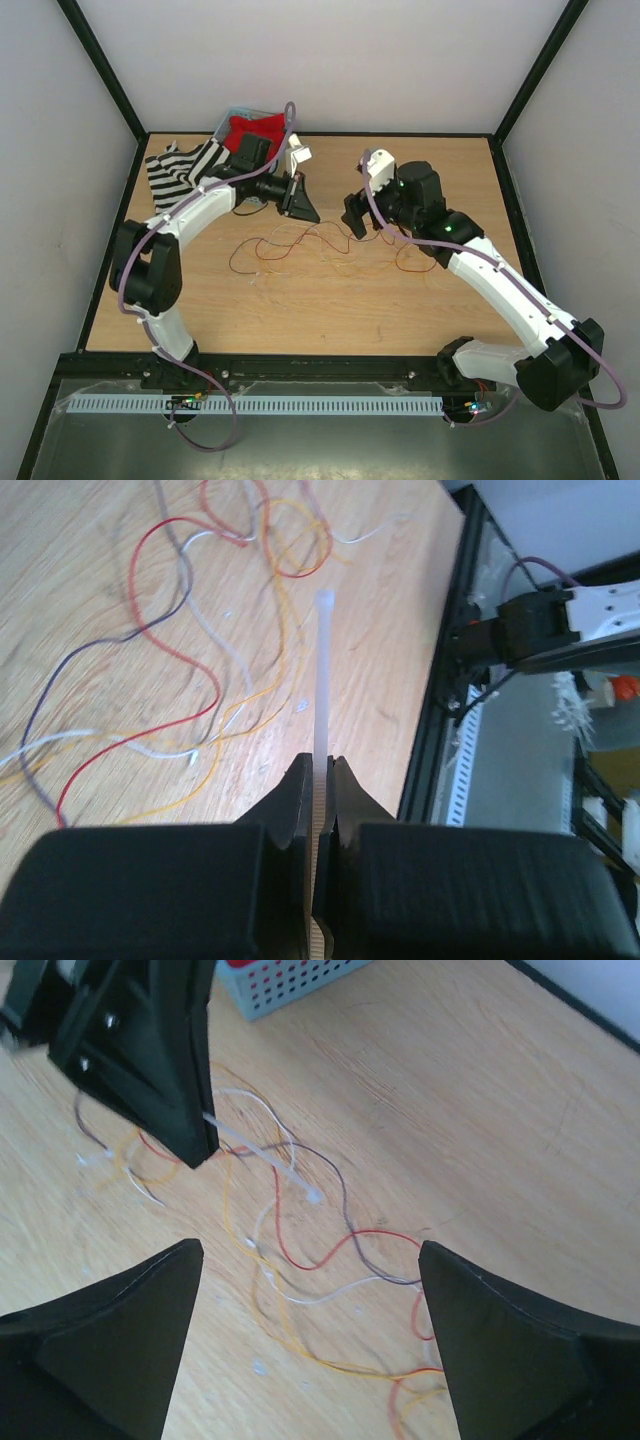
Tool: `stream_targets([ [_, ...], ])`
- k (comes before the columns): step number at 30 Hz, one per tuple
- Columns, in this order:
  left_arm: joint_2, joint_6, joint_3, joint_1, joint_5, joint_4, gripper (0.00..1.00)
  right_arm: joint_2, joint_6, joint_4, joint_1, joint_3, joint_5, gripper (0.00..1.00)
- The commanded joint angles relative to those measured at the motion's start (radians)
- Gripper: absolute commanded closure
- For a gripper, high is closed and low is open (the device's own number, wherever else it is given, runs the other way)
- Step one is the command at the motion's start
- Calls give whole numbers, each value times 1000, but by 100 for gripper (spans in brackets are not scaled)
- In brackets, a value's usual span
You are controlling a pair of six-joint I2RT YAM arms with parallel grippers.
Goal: Zip-tie the wires
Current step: Pick up the ribbon at the center of the board.
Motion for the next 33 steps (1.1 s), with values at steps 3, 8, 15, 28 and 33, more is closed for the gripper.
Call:
stream_targets([
  [3, -176, -102, -141, -6, -203, 191, 100, -58, 486, 132, 3, 17, 103, 1],
  [8, -301, -135, -284, -47, -314, 335, 100, -109, 796, 369, 3, -175, 77, 1],
  [15, -407, -92, -417, -156, -426, 441, 100, -99, 1034, 570, 4, -286, 46, 1],
  [28, -487, -62, -456, -211, -558, 458, 100, -91, 1055, 508, 6, -287, 81, 7],
  [33, -498, -56, -460, -223, -591, 465, 100, -93, 1053, 504, 6, -290, 89, 7],
])
